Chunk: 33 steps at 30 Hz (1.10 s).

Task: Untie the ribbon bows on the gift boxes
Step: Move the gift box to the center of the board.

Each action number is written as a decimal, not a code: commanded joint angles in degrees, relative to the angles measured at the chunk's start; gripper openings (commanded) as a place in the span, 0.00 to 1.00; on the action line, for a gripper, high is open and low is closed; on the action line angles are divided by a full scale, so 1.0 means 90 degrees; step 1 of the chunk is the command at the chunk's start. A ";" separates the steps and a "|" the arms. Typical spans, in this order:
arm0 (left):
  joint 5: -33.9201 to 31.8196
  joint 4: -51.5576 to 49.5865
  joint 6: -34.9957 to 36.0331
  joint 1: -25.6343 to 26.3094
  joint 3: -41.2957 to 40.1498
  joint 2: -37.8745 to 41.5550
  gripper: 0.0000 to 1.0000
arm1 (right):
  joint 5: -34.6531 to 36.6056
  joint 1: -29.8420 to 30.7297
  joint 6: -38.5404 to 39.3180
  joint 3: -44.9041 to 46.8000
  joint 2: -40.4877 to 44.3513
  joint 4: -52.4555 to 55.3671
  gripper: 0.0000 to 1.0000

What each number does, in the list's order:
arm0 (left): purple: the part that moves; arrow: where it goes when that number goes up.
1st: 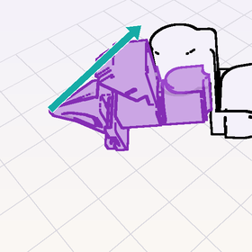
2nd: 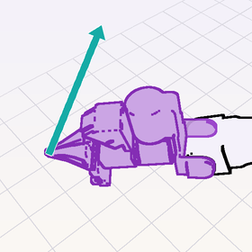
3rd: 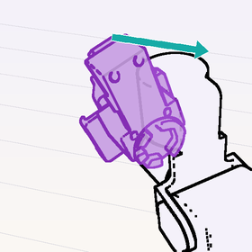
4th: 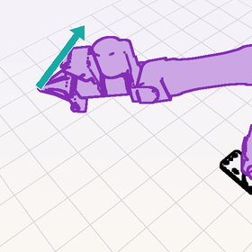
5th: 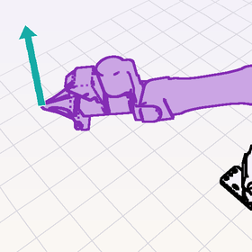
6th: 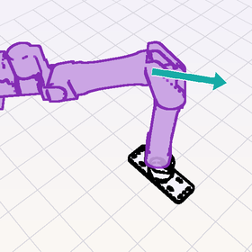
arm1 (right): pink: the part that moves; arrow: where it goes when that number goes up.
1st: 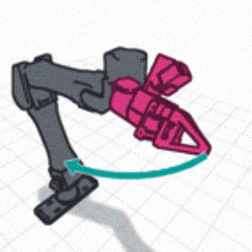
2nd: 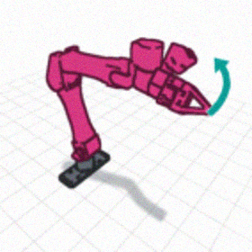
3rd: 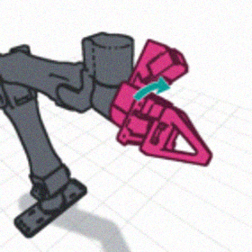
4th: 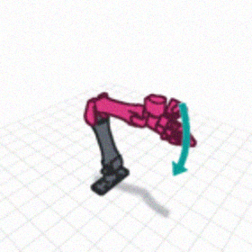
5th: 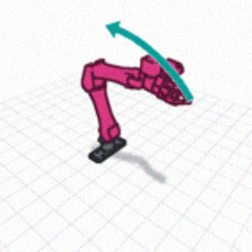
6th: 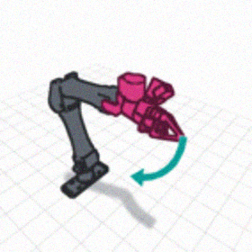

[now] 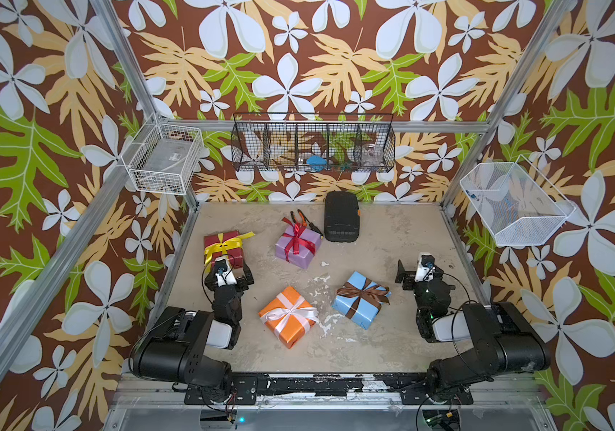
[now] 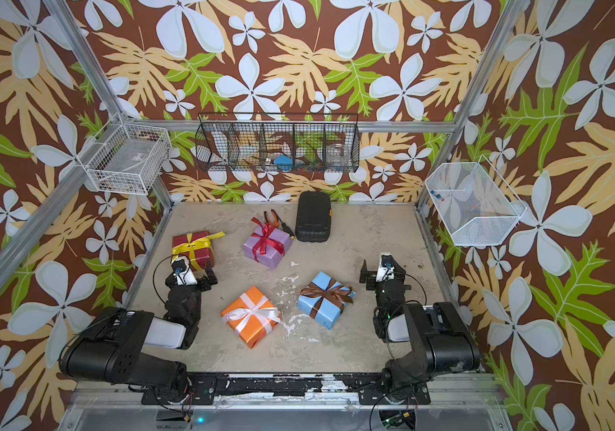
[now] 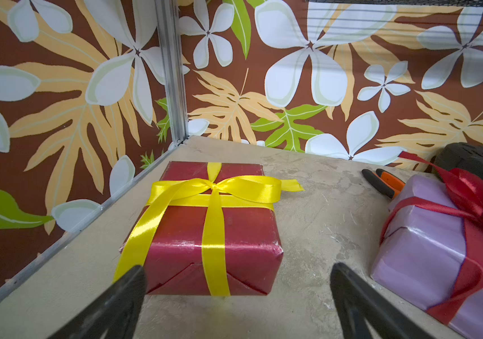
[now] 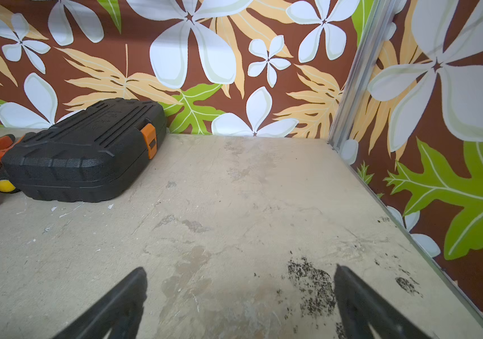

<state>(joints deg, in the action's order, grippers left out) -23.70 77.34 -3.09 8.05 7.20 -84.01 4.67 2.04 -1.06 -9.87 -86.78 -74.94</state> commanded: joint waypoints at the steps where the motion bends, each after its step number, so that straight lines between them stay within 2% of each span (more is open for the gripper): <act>1: -0.0013 0.0166 0.0041 0.0002 -0.0010 0.0017 1.00 | 0.0009 0.0003 -0.0009 -0.0026 0.0013 -0.0116 1.00; 33: 0.0124 0.0108 0.0070 -0.0005 -0.0016 0.0041 1.00 | 0.0009 -0.0001 -0.0004 -0.0008 0.0023 -0.0130 1.00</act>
<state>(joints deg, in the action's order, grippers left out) -22.44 77.34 -2.92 8.05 7.16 -83.77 4.67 2.02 -1.06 -9.87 -86.78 -74.94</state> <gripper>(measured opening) 0.996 0.998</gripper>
